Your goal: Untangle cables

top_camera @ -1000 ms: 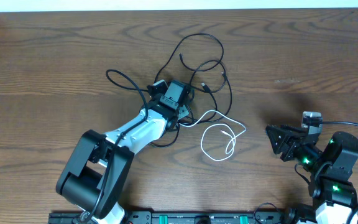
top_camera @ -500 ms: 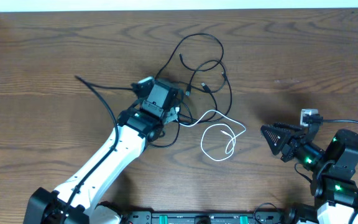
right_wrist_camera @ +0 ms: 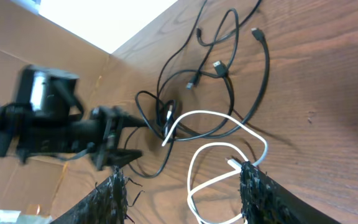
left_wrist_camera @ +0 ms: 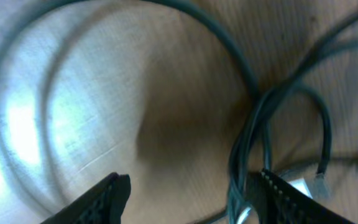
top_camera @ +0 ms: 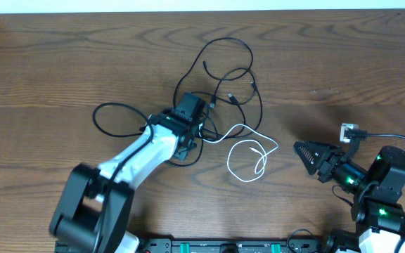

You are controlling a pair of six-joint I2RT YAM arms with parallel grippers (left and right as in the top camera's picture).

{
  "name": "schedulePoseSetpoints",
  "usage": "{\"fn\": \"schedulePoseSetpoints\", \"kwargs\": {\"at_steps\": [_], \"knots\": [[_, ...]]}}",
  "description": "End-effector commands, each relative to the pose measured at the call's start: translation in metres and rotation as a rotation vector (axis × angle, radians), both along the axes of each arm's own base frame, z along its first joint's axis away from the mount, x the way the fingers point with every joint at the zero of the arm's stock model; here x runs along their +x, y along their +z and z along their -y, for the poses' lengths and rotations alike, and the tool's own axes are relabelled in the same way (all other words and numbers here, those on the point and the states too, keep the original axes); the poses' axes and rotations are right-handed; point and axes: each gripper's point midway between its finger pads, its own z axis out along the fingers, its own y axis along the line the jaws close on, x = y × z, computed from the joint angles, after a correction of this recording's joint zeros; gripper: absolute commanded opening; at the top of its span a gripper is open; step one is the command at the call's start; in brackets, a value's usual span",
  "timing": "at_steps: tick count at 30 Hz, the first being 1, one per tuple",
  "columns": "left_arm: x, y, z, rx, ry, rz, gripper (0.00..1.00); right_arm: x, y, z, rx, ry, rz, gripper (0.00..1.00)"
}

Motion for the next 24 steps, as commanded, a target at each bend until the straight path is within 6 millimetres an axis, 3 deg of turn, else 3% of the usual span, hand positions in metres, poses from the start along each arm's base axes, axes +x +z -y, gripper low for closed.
{"fn": "schedulePoseSetpoints", "kwargs": {"at_steps": [1,4,5,6,8,9,16,20,24], "knots": [[0.011,-0.020,0.005,-0.060,0.080,-0.016,0.64,0.000,0.012,-0.003,0.018,0.018,0.019,0.56],[0.020,-0.037,0.017,-0.120,0.071,-0.021,0.64,0.000,0.012,-0.003,0.018,0.018,0.019,0.56],[0.021,-0.042,0.020,-0.132,0.068,-0.028,0.59,0.000,0.012,-0.003,0.018,0.018,0.018,0.56],[0.019,-0.048,0.022,-0.139,0.065,-0.042,0.47,0.000,0.012,-0.003,0.018,0.018,0.018,0.56],[0.014,-0.056,0.025,-0.151,0.059,-0.076,0.13,0.000,0.012,-0.003,0.019,0.018,0.018,0.56],[0.012,-0.057,0.026,-0.155,0.047,-0.086,0.08,0.000,0.011,-0.003,0.021,0.016,0.015,0.56],[0.018,-0.034,0.028,-0.165,-0.086,-0.034,0.07,0.000,0.011,-0.003,0.023,0.014,0.013,0.53],[0.022,0.009,0.045,-0.310,-0.111,0.028,0.07,-0.001,0.012,-0.006,0.050,0.016,-0.010,0.52],[0.029,0.051,0.050,-0.359,-0.129,0.138,0.08,-0.014,0.025,-0.031,0.114,0.150,0.006,0.53]]}}
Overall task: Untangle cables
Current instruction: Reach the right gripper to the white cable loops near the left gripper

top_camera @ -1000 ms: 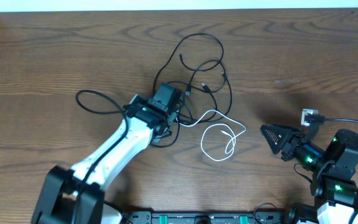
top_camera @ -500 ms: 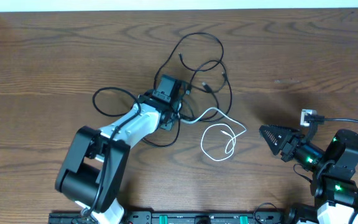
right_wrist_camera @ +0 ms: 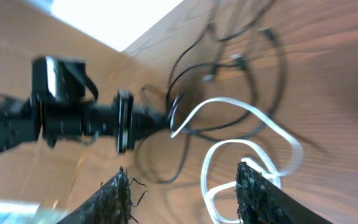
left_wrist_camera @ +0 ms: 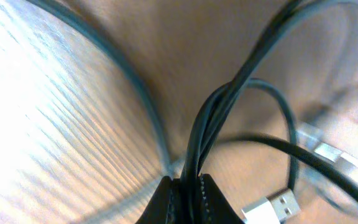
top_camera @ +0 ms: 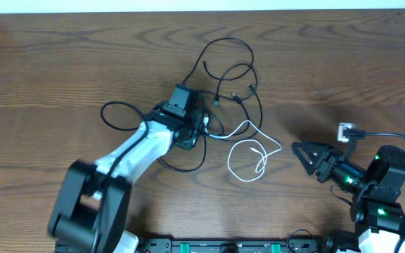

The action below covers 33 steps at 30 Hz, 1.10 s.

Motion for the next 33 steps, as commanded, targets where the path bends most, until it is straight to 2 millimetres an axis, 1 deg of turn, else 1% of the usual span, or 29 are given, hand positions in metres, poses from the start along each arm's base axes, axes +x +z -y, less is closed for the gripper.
{"fn": "schedulePoseSetpoints", "kwargs": {"at_steps": [1,4,7,10,13,15,17,19,22,23,25,26,27,29,33], "knots": [[0.004,0.047,0.010,-0.086,-0.035,0.108,0.07,-0.014,0.021,-0.027,0.076,0.142,0.018,0.55],[0.007,0.073,0.010,-0.115,-0.036,0.179,0.07,-0.026,0.028,-0.049,0.112,0.239,0.010,0.57],[0.012,0.093,0.012,-0.138,-0.033,0.247,0.07,-0.038,0.034,-0.069,0.146,0.323,-0.015,0.60],[0.015,0.104,0.016,-0.167,-0.024,0.281,0.08,-0.049,0.038,-0.088,0.152,0.393,-0.018,0.60],[0.013,0.106,0.024,-0.165,-0.064,0.299,0.07,-0.049,0.034,-0.099,0.108,0.387,0.002,0.59],[0.009,0.106,0.031,-0.134,-0.149,0.328,0.08,-0.040,0.032,-0.100,0.060,0.339,0.042,0.57],[0.005,0.108,0.040,-0.110,-0.275,0.372,0.07,-0.026,0.029,-0.094,0.006,0.254,0.080,0.52],[0.002,0.115,0.052,-0.109,-0.413,0.435,0.08,-0.012,0.025,-0.085,-0.030,0.164,0.084,0.42],[0.000,0.127,0.068,-0.116,-0.613,0.553,0.08,0.003,0.021,-0.072,-0.075,0.053,0.089,0.25],[-0.002,0.130,0.071,-0.111,-0.670,0.587,0.07,0.007,0.020,-0.068,-0.088,0.022,0.092,0.20],[-0.004,0.131,0.074,-0.093,-0.747,0.625,0.08,0.015,0.018,-0.060,-0.113,-0.040,0.096,0.07],[-0.006,0.131,0.075,-0.086,-0.777,0.636,0.07,0.017,0.018,-0.057,-0.119,-0.058,0.098,0.03],[-0.008,0.130,0.075,-0.082,-0.797,0.637,0.07,0.018,0.020,-0.056,-0.119,-0.065,0.107,0.01],[-0.011,0.129,0.077,-0.086,-0.828,0.637,0.08,0.019,0.027,-0.059,-0.105,-0.057,0.135,0.01],[-0.016,0.130,0.081,-0.101,-0.863,0.645,0.08,0.019,0.045,-0.068,-0.058,-0.008,0.207,0.01]]}}
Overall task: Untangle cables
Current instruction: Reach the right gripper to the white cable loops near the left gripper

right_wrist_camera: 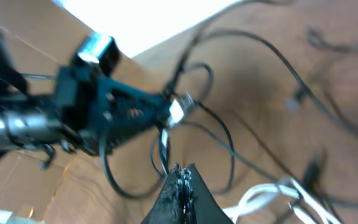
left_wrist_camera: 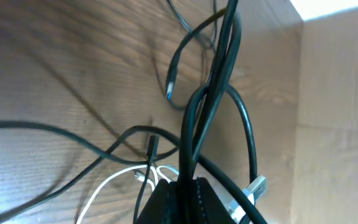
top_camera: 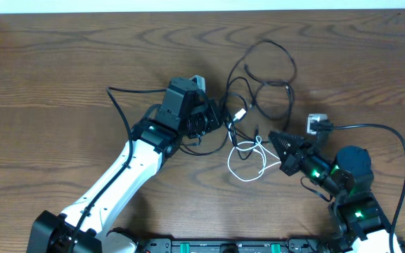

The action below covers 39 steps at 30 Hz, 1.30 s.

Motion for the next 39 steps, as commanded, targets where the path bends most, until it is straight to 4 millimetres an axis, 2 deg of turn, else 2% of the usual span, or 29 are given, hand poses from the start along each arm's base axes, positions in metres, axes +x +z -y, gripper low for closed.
{"fn": "schedulePoseSetpoints", "kwargs": {"at_steps": [1,11,15,20,22,26,32,35,39], "knots": [[-0.008,0.008,0.009,-0.004,-0.102,0.057,0.07,0.003,0.014,-0.005,0.019,0.016,0.041,0.01],[-0.024,0.008,0.028,0.001,-0.172,0.072,0.08,0.005,0.006,-0.030,0.090,0.163,-0.014,0.01],[-0.027,0.014,0.034,-0.038,-0.204,0.078,0.08,0.012,-0.012,-0.032,0.083,0.157,-0.079,0.01],[-0.031,0.036,0.050,-0.134,-0.281,0.132,0.08,0.017,-0.034,-0.034,0.069,0.159,-0.151,0.01],[-0.032,0.038,0.052,-0.144,-0.290,0.138,0.08,0.019,-0.034,-0.035,0.068,0.160,-0.140,0.01],[-0.031,0.036,0.051,-0.121,-0.312,0.169,0.08,0.023,-0.020,-0.036,0.070,0.167,-0.062,0.01],[-0.035,0.039,0.053,-0.134,-0.346,0.183,0.08,0.027,-0.026,-0.031,0.050,0.132,-0.071,0.01],[-0.045,0.046,0.059,-0.182,-0.416,0.190,0.08,0.032,-0.025,-0.027,0.042,0.093,-0.060,0.01],[-0.061,0.066,0.070,-0.281,-0.532,0.227,0.08,0.034,-0.026,-0.026,0.037,0.085,-0.061,0.01]]}}
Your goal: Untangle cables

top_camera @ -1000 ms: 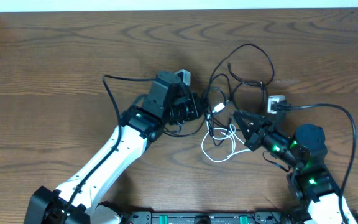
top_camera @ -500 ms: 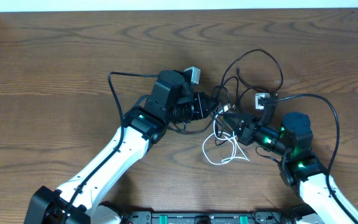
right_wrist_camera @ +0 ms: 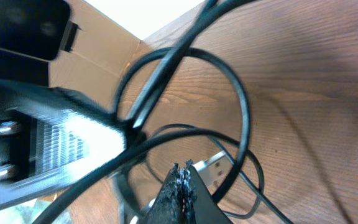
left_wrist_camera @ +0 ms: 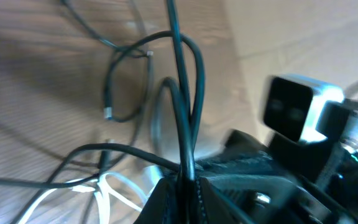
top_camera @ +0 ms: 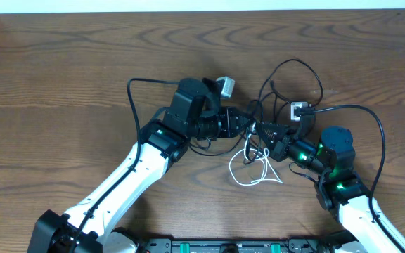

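A tangle of black cables (top_camera: 320, 88) hangs between my two grippers over the middle of the table, with one strand running left (top_camera: 130, 95). My left gripper (top_camera: 247, 125) is shut on a bundle of black cable (left_wrist_camera: 180, 74), which rises straight out of the closed fingers (left_wrist_camera: 183, 182). The white cable (top_camera: 255, 183) lies looped on the wood just below, also seen beside the left fingers (left_wrist_camera: 107, 186). My right gripper (top_camera: 264, 131) faces the left one, almost tip to tip, jaws shut (right_wrist_camera: 182, 169). Black loops (right_wrist_camera: 244, 106) and a silver USB plug (right_wrist_camera: 219, 163) lie just past it; nothing shows between its tips.
The wooden table (top_camera: 62, 56) ends at a pale strip along the far edge, and a cardboard wall stands at the far left. The right arm's own black lead (top_camera: 380, 140) arcs over its wrist.
The left gripper has moved right with its black bundle, and the right gripper has moved up and left to meet it. The black loops shifted right; the white cable bunched below the tips.
My left gripper was open over the tangle while the right waited open at the right. Then the left was shut on black strands. Then it had lifted them rightward and the right gripper stood shut at the white cable. Now both are shut, tip to tip.
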You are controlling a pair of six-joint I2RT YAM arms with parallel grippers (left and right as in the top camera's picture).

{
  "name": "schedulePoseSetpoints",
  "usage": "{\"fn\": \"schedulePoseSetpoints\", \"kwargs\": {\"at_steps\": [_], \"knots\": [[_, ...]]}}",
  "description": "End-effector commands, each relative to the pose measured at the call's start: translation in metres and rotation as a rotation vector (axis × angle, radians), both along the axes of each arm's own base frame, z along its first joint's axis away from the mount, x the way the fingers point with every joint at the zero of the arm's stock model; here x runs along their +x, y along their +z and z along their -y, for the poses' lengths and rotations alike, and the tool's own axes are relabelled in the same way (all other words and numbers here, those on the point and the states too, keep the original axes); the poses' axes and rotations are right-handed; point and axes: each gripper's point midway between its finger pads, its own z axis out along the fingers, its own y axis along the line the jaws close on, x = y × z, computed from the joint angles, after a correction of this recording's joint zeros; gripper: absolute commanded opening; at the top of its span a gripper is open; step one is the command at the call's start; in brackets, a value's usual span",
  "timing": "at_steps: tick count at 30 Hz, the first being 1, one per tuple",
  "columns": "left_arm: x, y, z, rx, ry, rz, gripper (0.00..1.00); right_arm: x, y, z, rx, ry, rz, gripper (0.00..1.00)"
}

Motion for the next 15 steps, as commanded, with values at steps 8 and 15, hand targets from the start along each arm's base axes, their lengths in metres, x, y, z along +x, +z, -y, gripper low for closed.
{"fn": "schedulePoseSetpoints", "kwargs": {"at_steps": [8,15], "knots": [[-0.041,0.042,0.019,-0.188,-0.290,0.072,0.08,0.008,0.004,0.004,-0.059,-0.028,0.071,0.02],[0.009,0.018,0.004,-0.040,0.013,0.083,0.08,0.006,0.014,0.005,-0.082,-0.017,0.142,0.01]]}}
